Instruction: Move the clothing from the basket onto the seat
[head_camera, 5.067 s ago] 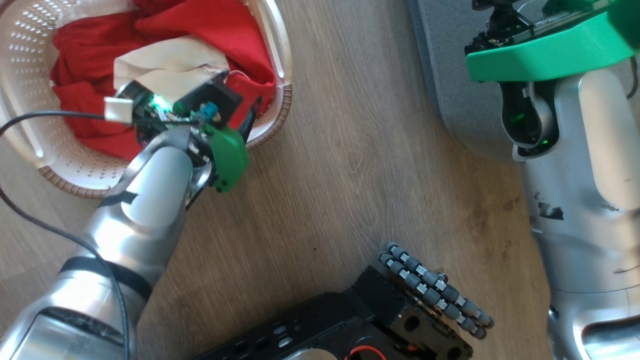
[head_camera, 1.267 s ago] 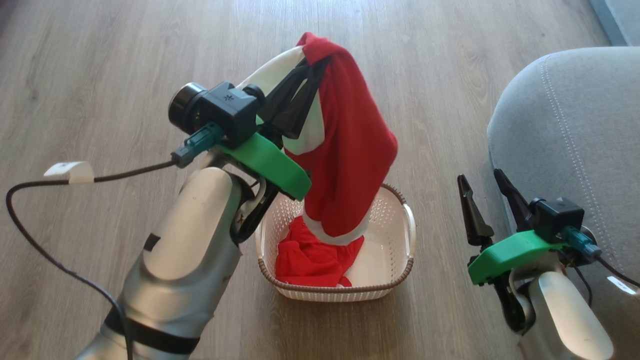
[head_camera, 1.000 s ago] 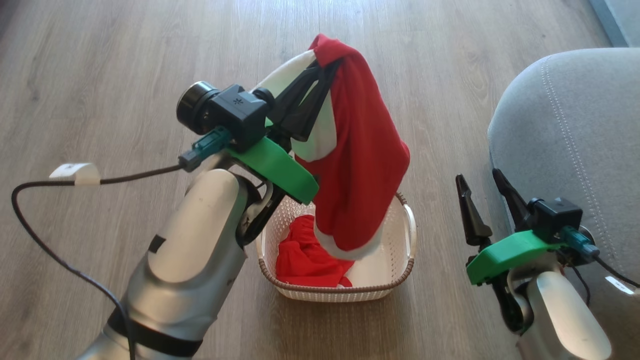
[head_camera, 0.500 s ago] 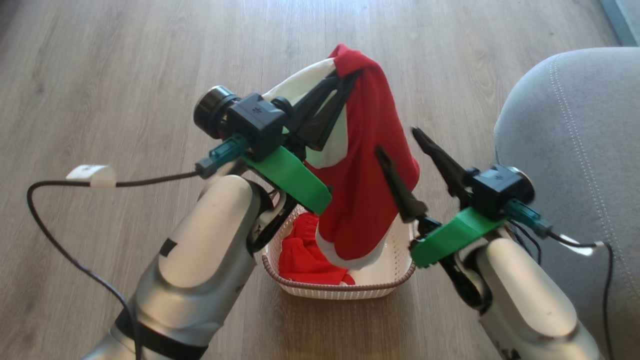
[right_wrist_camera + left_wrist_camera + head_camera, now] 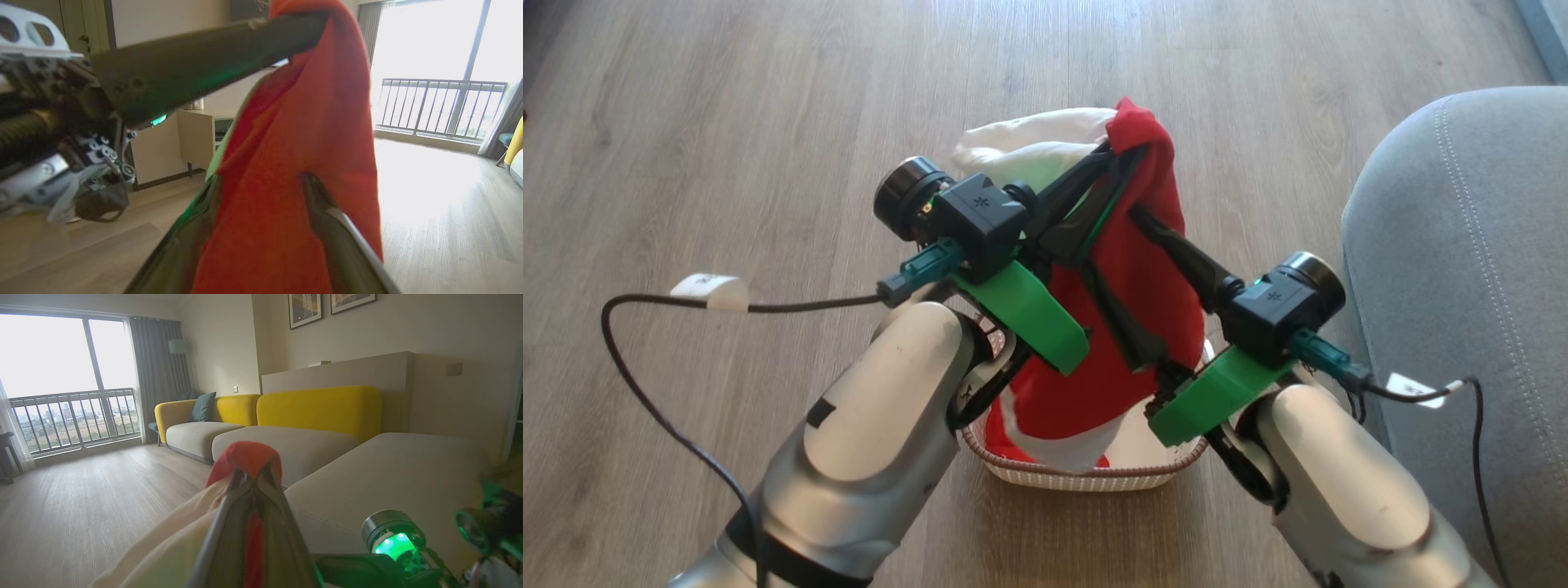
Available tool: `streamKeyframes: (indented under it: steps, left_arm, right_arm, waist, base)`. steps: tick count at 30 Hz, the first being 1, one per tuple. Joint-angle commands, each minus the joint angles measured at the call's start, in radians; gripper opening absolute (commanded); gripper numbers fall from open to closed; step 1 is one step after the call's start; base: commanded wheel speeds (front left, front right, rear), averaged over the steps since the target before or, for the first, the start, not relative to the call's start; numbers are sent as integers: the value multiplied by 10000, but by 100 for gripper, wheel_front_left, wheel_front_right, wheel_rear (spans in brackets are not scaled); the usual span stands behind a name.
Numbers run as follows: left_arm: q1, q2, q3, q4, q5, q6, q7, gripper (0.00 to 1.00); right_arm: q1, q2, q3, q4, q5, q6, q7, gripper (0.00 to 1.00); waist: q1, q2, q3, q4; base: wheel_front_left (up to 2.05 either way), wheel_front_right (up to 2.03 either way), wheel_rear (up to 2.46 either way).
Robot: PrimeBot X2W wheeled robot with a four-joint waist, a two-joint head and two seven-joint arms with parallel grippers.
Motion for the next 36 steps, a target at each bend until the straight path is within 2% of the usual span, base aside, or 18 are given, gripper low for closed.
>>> streamKeyframes:
  steps: [1,15,17,21,28,29,30,31,36]
  left_arm:
    - [-482,93,314,-405,-53,53,-124,0]
    - [-473,93,-250,-595,-371,101,-124,0]
    - [-443,93,-336,-595,-418,99,-124,0]
    - [-346,93,-441,-446,-461,96,-124,0]
    - [-146,93,-336,-334,-434,121,-124,0]
    - [-100,93,-326,-304,-423,120,-124,25]
    - [-36,93,-334,-214,-447,116,-124,88]
    - [6,93,-332,-119,-454,112,-124,100]
    - [82,93,-300,433,-253,79,-124,100]
  right_arm:
    - [-350,195,62,-92,-148,-2,-65,100]
    - [-633,673,-92,3275,-351,-2,-65,100]
    - [-729,699,-91,3565,-217,-2,-65,0]
    - [-851,727,-284,3577,7,-2,-65,0]
    - [-504,598,-710,2726,23,-2,-65,0]
    - [-431,570,-757,2649,23,-2,-65,0]
    - [-361,547,-839,2569,31,-2,-65,0]
    - [-297,522,-923,2483,30,-2,-65,0]
    - [-27,388,-1529,2002,57,-2,-65,0]
  waist:
    - [1,0,-11,-4]
    - [1,0,-83,218]
    - [1,0,-81,259]
    - [1,0,-60,308]
    - [1,0,-62,205]
    - [1,0,-69,183]
    - [1,0,-78,158]
    - [1,0,-77,122]
    - [1,0,31,-99]
  base:
    - [0,0,0]
    - [0,0,0]
    - [0,0,0]
    - [0,0,0]
    - [0,0,0]
    - [0,0,0]
    - [0,0,0]
    - [0,0,0]
    - [0,0,0]
